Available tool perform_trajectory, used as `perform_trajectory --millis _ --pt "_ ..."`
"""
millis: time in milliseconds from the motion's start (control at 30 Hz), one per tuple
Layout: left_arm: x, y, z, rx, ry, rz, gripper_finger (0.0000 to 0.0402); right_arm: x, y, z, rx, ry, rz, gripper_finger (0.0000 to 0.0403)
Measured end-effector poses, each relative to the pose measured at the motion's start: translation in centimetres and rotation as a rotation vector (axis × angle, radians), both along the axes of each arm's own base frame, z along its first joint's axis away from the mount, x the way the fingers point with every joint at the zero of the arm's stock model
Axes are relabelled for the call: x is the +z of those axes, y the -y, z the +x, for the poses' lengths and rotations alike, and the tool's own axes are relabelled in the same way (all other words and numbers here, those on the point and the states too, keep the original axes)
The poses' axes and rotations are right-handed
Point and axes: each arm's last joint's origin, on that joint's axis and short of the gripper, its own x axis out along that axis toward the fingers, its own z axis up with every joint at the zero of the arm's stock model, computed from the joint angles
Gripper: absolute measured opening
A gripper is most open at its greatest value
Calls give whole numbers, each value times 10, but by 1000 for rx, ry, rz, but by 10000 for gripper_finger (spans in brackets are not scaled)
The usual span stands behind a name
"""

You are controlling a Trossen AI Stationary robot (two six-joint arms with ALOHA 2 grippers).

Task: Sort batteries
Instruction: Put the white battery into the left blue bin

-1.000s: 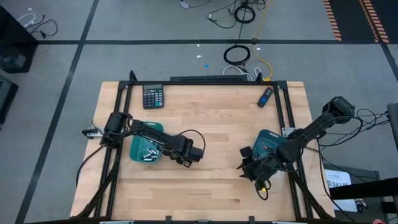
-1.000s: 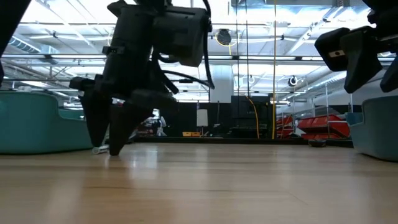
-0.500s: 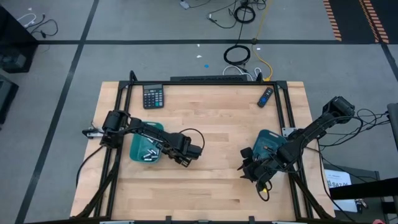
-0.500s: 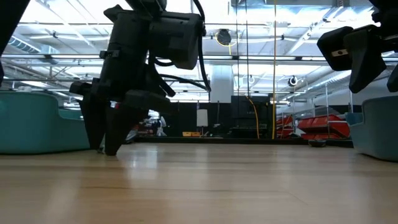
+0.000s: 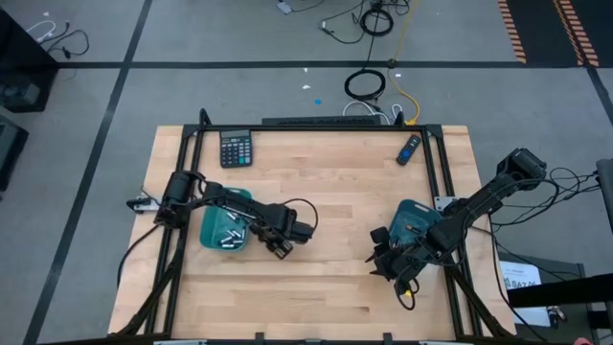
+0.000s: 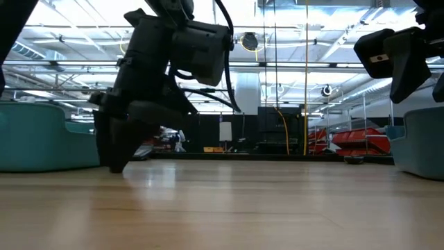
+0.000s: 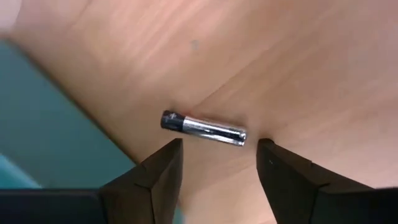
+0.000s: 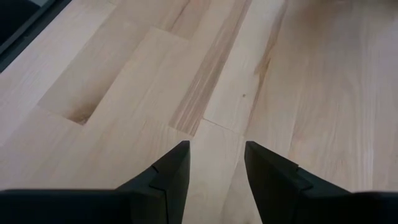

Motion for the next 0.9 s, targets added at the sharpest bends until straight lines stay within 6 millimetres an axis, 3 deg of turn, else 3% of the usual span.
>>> perform_trajectory --millis 167,433,700,900 --pt "2 3 1 -210 -1 -58 207 0 0 0 -2 0 2 145" --pt "22 16 -10 -317 -168 -85 207 0 0 0 -1 -1 0 145" --pt "26 42 -18 -892 -228 -17 207 0 0 0 3 1 -4 145" --pt "26 45 -17 -1015 -225 40 207 0 0 0 3 1 -4 145"
